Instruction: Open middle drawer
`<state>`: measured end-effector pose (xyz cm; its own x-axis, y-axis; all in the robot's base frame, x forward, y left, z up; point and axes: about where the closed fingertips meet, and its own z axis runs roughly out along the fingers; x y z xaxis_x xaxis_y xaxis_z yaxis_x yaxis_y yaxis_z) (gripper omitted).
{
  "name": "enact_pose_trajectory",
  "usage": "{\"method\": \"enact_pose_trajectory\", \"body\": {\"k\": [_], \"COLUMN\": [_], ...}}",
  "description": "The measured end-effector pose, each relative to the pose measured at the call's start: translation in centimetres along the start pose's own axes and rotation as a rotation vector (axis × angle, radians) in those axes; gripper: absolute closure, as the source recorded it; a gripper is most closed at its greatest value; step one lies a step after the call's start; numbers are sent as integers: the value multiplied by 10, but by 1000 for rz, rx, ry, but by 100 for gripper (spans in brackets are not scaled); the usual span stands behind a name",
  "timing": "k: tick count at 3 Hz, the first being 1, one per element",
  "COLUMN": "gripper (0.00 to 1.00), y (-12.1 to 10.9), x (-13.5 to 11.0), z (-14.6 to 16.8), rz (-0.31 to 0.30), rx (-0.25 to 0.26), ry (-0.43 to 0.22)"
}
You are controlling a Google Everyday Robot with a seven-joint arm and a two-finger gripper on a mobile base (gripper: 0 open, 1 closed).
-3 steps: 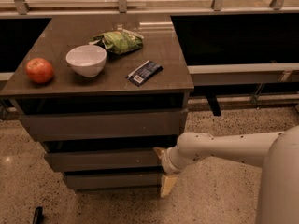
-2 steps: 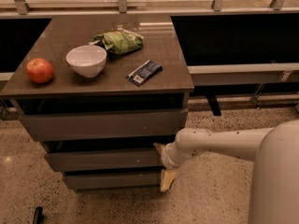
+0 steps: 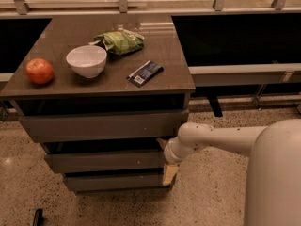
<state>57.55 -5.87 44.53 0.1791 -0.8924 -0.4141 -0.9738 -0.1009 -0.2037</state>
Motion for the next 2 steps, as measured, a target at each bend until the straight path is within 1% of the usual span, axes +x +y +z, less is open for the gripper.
{"method": "enact_pose_trajectory", "body": {"k": [1, 2], "gripper": [1, 15], "y": [-11, -15], "x": [15, 20], "z": [4, 7], "rz": [35, 51], "rx": [-8, -19], "ry": [6, 11]}}
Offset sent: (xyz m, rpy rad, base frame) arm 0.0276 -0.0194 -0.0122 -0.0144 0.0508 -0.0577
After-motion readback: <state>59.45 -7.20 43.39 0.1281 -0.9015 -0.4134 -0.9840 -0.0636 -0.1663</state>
